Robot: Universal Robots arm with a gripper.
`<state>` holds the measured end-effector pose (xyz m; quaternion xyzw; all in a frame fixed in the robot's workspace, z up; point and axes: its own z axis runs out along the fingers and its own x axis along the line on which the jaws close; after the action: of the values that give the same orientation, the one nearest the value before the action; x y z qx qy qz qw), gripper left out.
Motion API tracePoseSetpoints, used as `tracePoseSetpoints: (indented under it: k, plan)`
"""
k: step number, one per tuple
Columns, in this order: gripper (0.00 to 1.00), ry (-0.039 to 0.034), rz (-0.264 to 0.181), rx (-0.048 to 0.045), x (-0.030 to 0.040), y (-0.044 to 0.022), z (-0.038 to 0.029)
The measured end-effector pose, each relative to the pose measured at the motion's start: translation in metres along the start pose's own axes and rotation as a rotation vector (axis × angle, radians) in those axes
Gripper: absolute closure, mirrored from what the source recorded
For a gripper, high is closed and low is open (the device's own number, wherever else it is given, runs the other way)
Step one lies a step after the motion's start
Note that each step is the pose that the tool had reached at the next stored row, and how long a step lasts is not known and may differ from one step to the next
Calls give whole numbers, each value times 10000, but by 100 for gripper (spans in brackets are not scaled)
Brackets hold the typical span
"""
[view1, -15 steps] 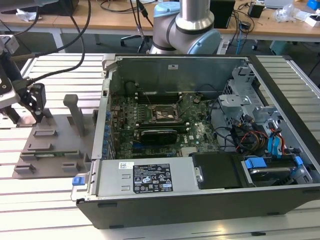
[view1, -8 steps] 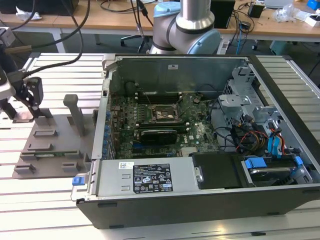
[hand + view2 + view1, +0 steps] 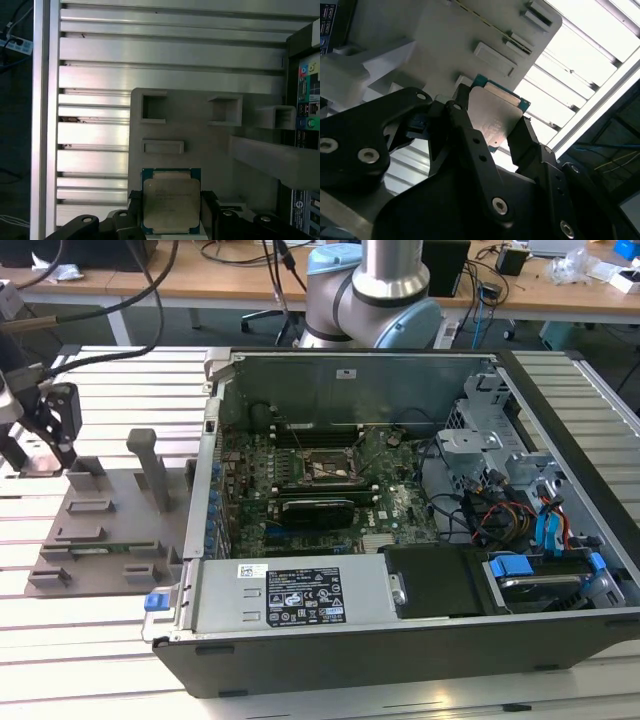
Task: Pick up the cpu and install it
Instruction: 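Pick up the cpu and move it towards the insertion slot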
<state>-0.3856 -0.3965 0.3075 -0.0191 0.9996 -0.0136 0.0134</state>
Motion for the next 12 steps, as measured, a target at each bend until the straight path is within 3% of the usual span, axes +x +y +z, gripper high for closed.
tracePoseSetpoints:
  k: [3,6,12]
  plan:
    - [45,0,-1,0,-2,-2,-63]
    - [45,-1,0,0,-5,-5,-182]
    - [45,0,0,0,-9,-10,-347]
